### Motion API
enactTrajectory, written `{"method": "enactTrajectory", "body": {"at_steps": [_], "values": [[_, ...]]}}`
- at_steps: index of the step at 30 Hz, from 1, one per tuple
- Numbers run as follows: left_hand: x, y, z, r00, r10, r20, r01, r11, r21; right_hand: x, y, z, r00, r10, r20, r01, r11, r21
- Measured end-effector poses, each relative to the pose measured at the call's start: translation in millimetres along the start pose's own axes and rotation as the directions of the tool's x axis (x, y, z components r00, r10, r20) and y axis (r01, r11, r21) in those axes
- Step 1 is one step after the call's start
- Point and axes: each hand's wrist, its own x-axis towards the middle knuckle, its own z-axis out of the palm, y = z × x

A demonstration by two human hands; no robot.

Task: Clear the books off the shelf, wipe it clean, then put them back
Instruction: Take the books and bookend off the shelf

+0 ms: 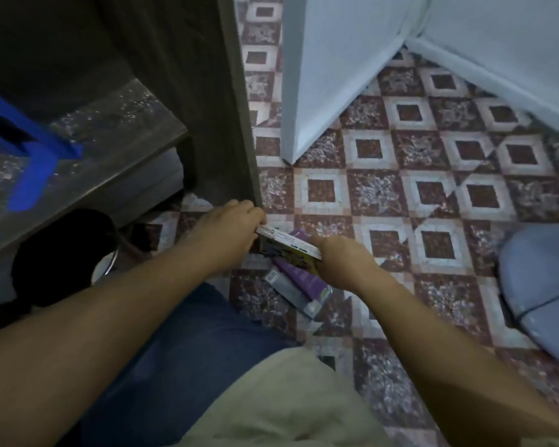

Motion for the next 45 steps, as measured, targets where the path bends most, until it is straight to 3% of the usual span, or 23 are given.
{"method": "enactTrajectory", "body": {"at_steps": [8,12,16,24,34,38,45], "values": [[41,14,48,0.97,0.015,0.243,-0.006,0.999,-0.036,32,69,92,0.956,0.292,-0.015,-0.29,0.953,0.086],[70,25,57,0.963,0.05,0.266,-0.04,0.998,-0.041,36,92,119,0.889,0.452,-0.074,-0.44,0.888,0.136],[93,36,69,0.962,0.088,0.259,-0.073,0.995,-0.068,39,119,139,0.84,0.52,-0.156,-0.506,0.854,0.118],[94,27,89,0.972,0.13,0.194,-0.12,0.991,-0.06,87,160,159,0.844,0.517,-0.14,-0.516,0.855,0.052],[88,3,95,0.976,0.094,0.195,-0.077,0.993,-0.094,113,173,203,0.875,0.483,0.038,-0.471,0.866,-0.165],[82,0,102,0.972,0.098,0.212,-0.079,0.992,-0.098,112,175,212,0.844,0.52,0.129,-0.507,0.853,-0.124],[82,6,104,0.975,0.105,0.195,-0.085,0.99,-0.109,99,189,222,0.848,0.444,0.288,-0.454,0.89,-0.035]]}}
